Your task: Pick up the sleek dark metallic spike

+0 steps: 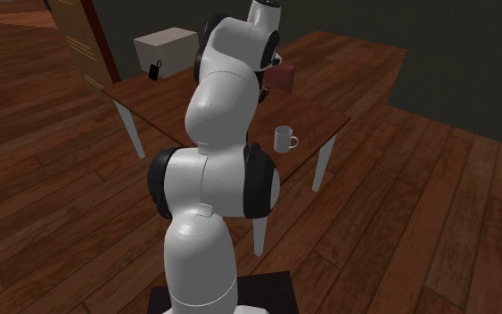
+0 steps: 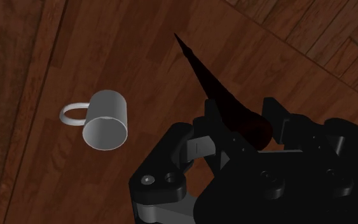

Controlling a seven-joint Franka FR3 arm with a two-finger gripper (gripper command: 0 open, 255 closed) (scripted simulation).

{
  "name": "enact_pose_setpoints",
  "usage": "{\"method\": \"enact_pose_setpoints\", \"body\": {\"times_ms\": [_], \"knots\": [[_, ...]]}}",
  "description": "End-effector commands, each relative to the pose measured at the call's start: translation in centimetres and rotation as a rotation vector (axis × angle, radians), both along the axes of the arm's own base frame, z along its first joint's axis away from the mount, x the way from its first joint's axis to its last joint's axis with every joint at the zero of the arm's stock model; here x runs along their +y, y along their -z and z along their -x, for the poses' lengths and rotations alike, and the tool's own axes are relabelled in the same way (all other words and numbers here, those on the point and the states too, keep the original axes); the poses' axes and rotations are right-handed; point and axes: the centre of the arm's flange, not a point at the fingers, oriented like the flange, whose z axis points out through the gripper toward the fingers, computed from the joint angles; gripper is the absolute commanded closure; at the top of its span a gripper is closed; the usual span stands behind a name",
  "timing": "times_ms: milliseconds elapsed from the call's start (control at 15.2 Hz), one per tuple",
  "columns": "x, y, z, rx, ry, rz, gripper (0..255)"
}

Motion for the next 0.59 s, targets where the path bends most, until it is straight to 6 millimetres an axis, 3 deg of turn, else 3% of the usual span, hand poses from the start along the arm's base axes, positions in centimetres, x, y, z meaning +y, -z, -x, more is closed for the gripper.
{"method": "enact_pose_setpoints", "body": {"times_ms": [0,396,528], "knots": [[-0.1,-1.2,0.0,0.000,0.000,0.000,255],[-0.1,-4.3,0.0,0.000,0.000,0.000,255],[-0.1,-4.4,0.0,0.000,0.000,0.000,255]]}}
